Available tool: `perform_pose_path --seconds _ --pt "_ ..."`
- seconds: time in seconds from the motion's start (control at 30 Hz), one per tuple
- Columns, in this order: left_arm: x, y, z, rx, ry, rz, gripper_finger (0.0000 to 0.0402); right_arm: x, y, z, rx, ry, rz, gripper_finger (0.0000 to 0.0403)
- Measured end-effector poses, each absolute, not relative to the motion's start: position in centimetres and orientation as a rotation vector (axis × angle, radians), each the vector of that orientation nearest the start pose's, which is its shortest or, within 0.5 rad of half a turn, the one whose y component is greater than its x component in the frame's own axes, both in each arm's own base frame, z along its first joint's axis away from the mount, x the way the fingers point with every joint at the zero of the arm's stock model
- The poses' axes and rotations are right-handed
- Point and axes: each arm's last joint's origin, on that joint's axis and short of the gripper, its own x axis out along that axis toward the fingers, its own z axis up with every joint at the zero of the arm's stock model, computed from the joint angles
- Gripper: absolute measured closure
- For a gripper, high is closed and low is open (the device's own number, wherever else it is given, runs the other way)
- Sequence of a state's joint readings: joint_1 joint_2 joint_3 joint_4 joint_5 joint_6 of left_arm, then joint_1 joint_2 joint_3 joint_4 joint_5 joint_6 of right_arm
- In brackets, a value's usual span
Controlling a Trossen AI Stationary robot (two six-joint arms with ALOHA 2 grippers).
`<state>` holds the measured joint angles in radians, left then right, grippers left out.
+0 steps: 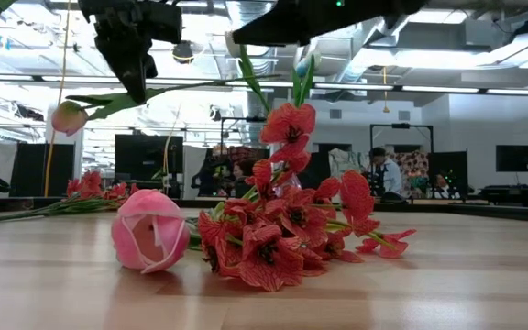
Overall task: Sort flowers into vase by color
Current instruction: Put left pink flower into the transparent vase
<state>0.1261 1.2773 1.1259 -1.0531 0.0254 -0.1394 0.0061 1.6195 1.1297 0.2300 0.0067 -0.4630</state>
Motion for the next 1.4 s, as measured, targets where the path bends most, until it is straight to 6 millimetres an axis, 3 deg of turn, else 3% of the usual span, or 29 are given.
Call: perform_pose_path --seconds 0.17,0.53,0.8,1.1,1.4 --pt "22.8 2.8 28.8 -0.213 1.195 0.172 0.0399 39.1 1.0 27.9 -0.582 0.256 0.085 0.0159" --pt "23.0 2.8 28.9 -0.225 1.173 0.149 0.0399 41.9 0.9 26.2 -0.754 0.424 -0.07 0.0159" --pt "23.1 2.7 29.0 -0.243 1.159 0.116 0.0399 41.6 0.6 25.5 -0.815 0.52 -0.106 0.0167" --pt "23.2 2.6 29.0 -0.248 1.149 0.105 0.0399 41.3 0.7 25.0 -0.83 0.588 -0.124 0.0237" --pt "23.3 2.7 29.0 -0.251 1.144 0.105 0.0385 41.3 0.9 25.0 -0.831 0.588 -0.12 0.0342"
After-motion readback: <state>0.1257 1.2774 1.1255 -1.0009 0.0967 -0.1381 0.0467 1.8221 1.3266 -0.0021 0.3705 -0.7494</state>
